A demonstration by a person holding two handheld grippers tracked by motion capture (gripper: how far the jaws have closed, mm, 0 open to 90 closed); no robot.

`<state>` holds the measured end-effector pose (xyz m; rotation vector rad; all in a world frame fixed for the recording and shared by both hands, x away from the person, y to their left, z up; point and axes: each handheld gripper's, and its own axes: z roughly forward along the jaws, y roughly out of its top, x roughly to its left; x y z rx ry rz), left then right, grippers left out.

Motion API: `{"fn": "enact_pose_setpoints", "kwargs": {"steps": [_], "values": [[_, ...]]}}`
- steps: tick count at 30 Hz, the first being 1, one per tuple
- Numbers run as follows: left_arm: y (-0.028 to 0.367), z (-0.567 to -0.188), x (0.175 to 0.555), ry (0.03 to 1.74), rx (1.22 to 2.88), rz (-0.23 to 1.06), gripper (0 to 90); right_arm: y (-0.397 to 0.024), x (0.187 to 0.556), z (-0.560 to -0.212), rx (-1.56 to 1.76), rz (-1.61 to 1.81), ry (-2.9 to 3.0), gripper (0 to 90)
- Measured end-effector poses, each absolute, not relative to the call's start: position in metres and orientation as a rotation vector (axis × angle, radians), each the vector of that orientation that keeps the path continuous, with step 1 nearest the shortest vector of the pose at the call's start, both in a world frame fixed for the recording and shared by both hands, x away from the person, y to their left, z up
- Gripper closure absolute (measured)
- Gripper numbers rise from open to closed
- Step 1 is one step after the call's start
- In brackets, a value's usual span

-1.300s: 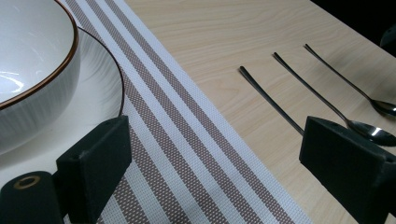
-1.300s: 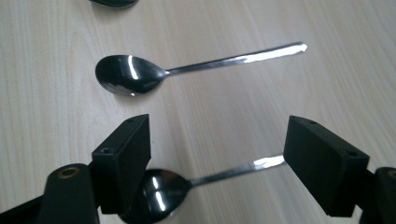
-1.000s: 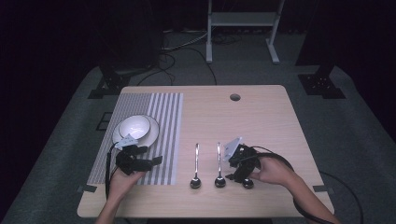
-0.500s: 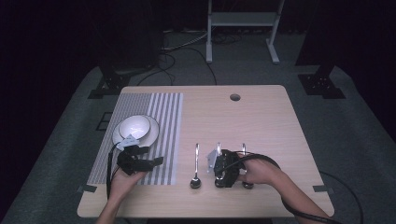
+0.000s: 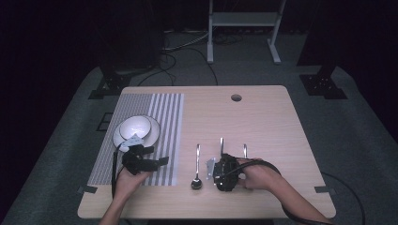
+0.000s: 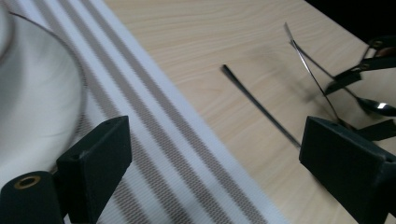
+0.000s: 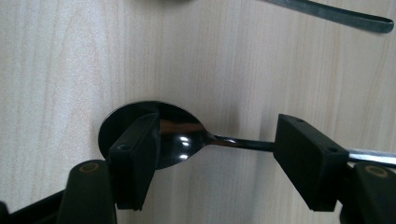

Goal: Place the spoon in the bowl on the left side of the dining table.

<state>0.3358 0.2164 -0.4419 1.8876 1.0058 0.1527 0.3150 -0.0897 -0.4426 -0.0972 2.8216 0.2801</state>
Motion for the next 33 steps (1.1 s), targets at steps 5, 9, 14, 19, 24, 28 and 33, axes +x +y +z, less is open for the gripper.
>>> {"fn": "enact_pose_setpoints", "kwargs": {"steps": [5,9,14,19,24,28,33], "values": [[0.199,-0.44,0.338,0.969,1.904,0.111,8.5,-0.091,0.316,-0.443,-0.084,0.3,2.829,30.7],[0.187,-0.439,0.343,0.96,1.892,0.06,8.6,-0.095,0.317,-0.443,-0.061,0.332,2.83,30.9],[0.171,-0.439,0.351,0.957,1.894,0.017,11.0,-0.097,0.317,-0.444,-0.06,0.355,2.827,30.7],[0.154,-0.439,0.364,0.978,1.855,-0.039,11.2,-0.098,0.317,-0.444,-0.057,0.366,2.825,30.6],[0.135,-0.441,0.378,1.008,1.842,-0.079,11.9,-0.099,0.317,-0.444,-0.069,0.381,2.816,30.7],[0.118,-0.442,0.387,1.021,1.847,-0.113,12.8,-0.099,0.316,-0.445,-0.071,0.384,2.815,30.7],[0.098,-0.445,0.399,1.028,1.848,-0.182,15.2,-0.099,0.316,-0.444,-0.076,0.383,2.815,30.7]]}}
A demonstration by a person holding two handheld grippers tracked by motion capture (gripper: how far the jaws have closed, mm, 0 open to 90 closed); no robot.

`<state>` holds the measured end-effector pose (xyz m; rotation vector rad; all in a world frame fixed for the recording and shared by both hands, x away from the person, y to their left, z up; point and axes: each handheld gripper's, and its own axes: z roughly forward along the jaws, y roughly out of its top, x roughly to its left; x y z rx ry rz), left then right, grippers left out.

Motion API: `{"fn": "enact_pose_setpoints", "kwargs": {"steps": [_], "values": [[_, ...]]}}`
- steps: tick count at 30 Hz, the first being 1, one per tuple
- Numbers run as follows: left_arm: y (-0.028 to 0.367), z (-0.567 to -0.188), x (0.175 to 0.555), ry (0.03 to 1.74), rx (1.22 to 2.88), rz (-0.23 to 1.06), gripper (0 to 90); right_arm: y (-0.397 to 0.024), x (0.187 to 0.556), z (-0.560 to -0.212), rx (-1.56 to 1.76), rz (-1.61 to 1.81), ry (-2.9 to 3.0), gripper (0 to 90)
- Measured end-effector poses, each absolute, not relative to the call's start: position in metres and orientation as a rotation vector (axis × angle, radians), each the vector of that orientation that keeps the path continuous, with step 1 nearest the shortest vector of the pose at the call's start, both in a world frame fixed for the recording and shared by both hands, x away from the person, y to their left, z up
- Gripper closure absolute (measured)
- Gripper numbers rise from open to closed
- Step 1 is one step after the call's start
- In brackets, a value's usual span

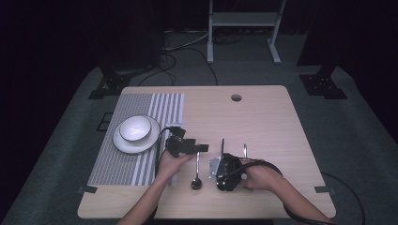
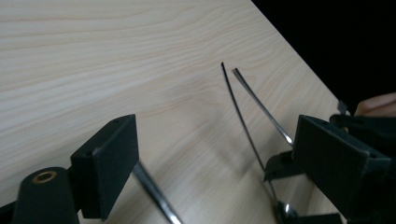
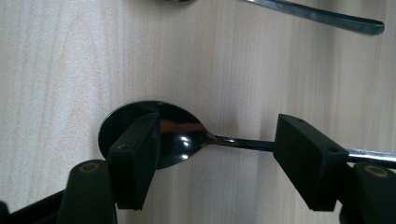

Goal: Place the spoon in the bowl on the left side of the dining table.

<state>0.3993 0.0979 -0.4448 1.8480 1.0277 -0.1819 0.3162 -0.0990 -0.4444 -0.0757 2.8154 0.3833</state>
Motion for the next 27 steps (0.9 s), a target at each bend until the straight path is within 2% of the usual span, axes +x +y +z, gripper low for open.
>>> {"fn": "enact_pose_setpoints", "kwargs": {"steps": [14,21,27], "values": [[0.059,-0.451,0.415,1.053,1.867,-0.262,25.9,-0.098,0.315,-0.444,-0.111,0.372,2.803,30.9],[0.047,-0.455,0.418,1.037,1.916,-0.258,47.7,-0.1,0.316,-0.445,-0.115,0.385,2.799,30.9],[0.043,-0.461,0.427,1.018,1.903,-0.303,60.7,-0.1,0.315,-0.445,-0.12,0.39,2.794,31.0]]}}
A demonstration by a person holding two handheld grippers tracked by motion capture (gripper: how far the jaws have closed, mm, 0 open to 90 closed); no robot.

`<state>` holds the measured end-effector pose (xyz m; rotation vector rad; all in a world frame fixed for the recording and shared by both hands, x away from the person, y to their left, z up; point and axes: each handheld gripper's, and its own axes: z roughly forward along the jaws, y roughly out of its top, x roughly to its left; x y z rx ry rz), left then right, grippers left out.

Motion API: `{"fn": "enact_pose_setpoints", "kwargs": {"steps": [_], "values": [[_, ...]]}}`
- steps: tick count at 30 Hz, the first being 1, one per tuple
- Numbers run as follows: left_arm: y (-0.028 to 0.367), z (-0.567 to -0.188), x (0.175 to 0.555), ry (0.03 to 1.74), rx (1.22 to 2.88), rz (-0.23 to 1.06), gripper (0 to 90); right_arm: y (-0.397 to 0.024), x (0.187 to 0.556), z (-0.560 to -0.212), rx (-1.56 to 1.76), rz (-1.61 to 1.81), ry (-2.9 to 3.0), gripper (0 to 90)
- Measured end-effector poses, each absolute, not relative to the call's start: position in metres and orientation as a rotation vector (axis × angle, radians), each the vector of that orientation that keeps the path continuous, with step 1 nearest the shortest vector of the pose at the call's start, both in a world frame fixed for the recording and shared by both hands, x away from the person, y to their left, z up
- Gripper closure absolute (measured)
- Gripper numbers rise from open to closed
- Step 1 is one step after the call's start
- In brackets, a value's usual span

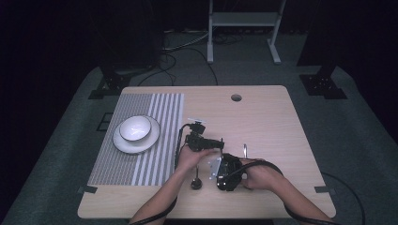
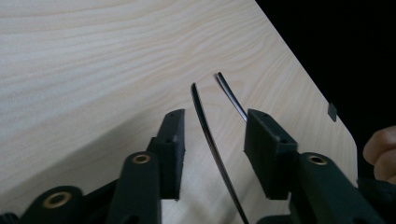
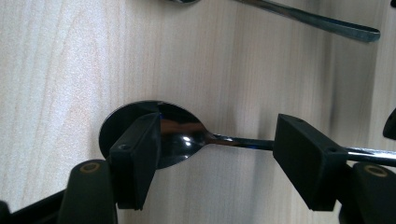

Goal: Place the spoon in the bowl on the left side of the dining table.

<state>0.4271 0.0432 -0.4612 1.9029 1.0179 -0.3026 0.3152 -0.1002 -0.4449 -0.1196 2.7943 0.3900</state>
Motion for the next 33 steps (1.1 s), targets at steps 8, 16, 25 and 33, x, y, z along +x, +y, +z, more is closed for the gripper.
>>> {"fn": "enact_pose_setpoints", "kwargs": {"steps": [8,16,25,33], "values": [[0.045,-0.467,0.429,1.025,1.904,-0.304,79.2,-0.104,0.316,-0.445,-0.115,0.422,2.788,31.0],[0.048,-0.463,0.427,1.005,1.865,-0.309,81.9,-0.11,0.315,-0.447,-0.104,0.443,2.759,31.4],[0.049,-0.461,0.425,0.995,1.823,-0.347,84.6,-0.115,0.314,-0.448,-0.084,0.484,2.747,32.2],[0.053,-0.462,0.425,0.999,1.79,-0.37,85.4,-0.113,0.312,-0.447,-0.099,0.467,2.741,32.4]]}}
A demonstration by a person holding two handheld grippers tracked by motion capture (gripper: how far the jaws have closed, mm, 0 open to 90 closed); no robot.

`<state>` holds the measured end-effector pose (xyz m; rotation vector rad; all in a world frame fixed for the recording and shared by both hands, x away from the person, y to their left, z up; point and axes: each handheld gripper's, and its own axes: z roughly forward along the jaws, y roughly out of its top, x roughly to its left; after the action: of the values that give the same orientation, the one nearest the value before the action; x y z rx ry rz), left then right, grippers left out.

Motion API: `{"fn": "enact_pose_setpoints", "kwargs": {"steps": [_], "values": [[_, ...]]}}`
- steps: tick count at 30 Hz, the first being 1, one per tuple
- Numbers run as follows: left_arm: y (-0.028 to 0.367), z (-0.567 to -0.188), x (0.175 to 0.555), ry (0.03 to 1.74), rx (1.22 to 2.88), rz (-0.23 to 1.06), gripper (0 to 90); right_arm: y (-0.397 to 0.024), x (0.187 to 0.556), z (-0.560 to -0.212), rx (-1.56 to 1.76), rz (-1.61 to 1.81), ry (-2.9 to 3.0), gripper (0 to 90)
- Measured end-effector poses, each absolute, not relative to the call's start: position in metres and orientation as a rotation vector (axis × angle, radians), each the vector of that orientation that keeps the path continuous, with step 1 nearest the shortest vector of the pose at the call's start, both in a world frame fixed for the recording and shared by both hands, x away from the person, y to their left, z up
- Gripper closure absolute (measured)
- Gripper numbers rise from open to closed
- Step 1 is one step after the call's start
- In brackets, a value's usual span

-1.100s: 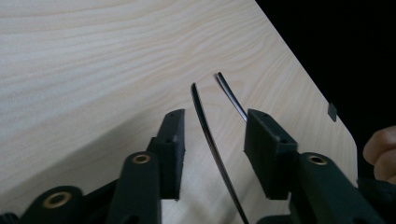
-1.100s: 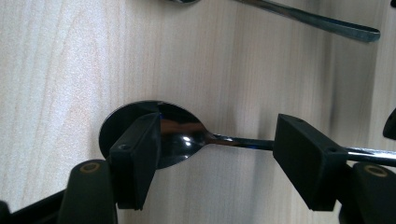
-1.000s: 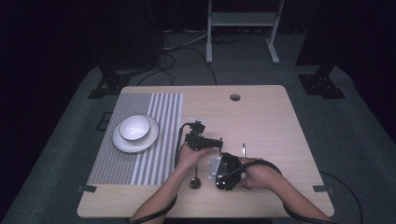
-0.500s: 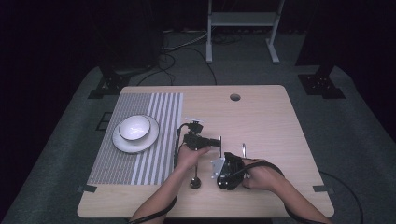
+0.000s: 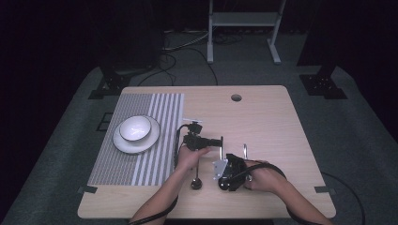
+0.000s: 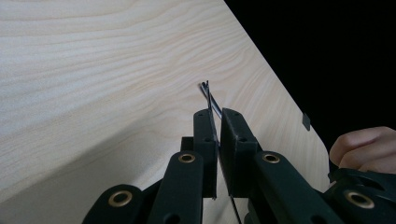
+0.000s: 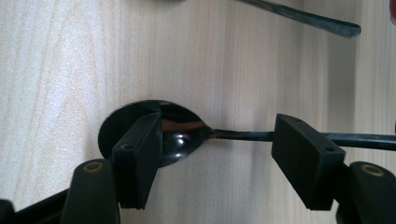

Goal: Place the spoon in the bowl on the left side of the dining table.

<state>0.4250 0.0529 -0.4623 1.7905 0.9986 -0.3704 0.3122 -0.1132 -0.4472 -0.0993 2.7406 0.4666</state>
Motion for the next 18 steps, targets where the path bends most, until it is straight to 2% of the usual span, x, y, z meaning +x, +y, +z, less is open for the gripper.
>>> {"fn": "enact_pose_setpoints", "kwargs": {"steps": [18], "values": [[0.0576,-0.463,0.4236,0.989,1.755,-0.401,86.8,-0.1142,0.3085,-0.4479,-0.122,0.476,2.711,32.9]]}}
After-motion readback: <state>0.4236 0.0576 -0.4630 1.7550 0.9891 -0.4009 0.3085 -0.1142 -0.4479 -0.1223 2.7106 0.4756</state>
